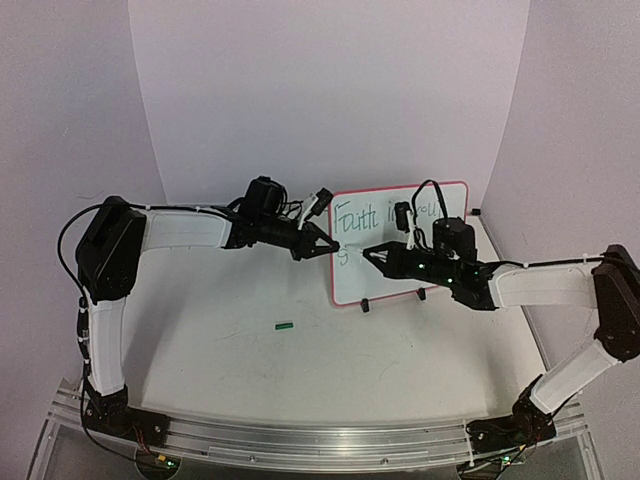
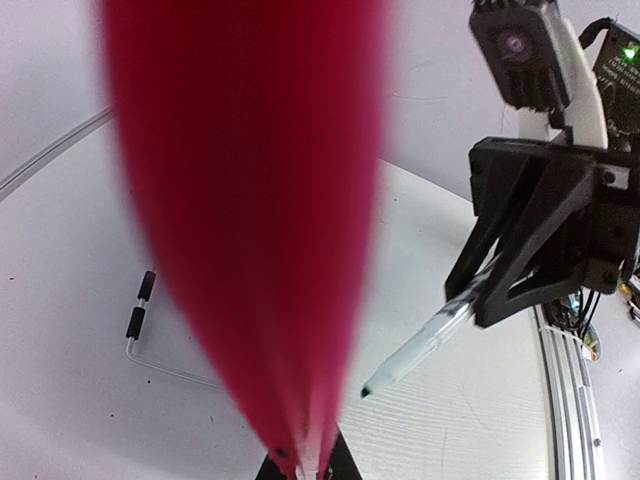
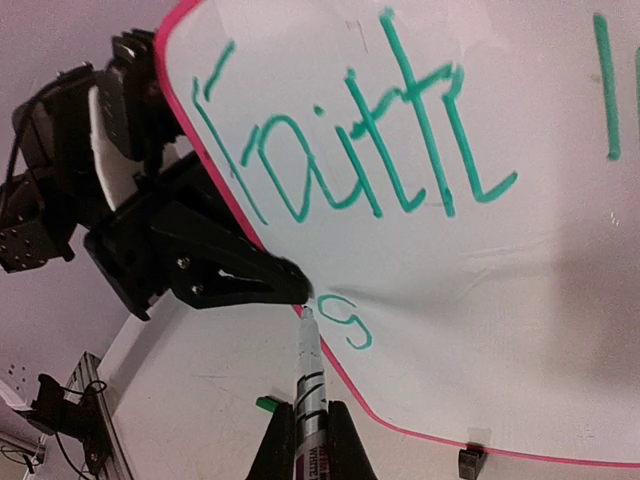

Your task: Write a sentence on the whiteboard

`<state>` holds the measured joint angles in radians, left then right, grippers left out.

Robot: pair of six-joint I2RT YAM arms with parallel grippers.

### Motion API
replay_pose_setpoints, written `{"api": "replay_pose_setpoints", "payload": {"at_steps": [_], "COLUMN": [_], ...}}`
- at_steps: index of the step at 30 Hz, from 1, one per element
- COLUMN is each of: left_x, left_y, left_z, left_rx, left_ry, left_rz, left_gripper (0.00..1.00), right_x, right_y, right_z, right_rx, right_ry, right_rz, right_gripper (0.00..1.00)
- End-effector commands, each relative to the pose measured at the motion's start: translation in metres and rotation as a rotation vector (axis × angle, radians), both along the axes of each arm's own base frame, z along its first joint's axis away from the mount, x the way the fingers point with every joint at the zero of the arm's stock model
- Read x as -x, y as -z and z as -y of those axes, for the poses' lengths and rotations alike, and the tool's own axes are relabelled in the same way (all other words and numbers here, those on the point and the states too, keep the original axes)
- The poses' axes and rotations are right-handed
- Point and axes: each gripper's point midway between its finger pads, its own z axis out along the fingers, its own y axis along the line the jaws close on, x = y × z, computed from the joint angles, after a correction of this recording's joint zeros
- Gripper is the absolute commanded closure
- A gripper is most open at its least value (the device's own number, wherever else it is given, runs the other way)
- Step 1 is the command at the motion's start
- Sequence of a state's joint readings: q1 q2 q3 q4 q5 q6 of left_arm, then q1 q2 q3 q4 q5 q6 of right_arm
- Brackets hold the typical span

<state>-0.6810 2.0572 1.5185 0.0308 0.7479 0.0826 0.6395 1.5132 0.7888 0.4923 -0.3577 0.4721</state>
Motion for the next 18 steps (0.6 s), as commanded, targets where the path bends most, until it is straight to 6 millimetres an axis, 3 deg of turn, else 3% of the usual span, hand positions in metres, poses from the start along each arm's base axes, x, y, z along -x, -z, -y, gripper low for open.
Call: {"api": "replay_pose_setpoints", "payload": {"at_steps": [1, 6, 18], "left_x": [0.045, 0.045, 0.045], "left_y": [0.054, 0.055, 0.055], "left_z": [-0.008, -0.007, -0.007], "left_rx": [-0.179, -0.179, -0.178], "left_ry": [0.06, 0.061, 0.061], "left_rz": [-0.184, -0.186, -0.185], "left_gripper": [1.0, 1.0, 1.0], "right_x": [0.001, -0.004, -0.014], "right_y": [-0.021, -0.006, 0.006], "right_z": [0.01, 0.009, 0.004], "right_rx": [-0.034, 0.004, 0.044], "right_ry": [0.044, 0.054, 0.058], "right_rz": [0.064, 0.039, 0.026], "right_gripper": [1.0, 1.0, 1.0]}}
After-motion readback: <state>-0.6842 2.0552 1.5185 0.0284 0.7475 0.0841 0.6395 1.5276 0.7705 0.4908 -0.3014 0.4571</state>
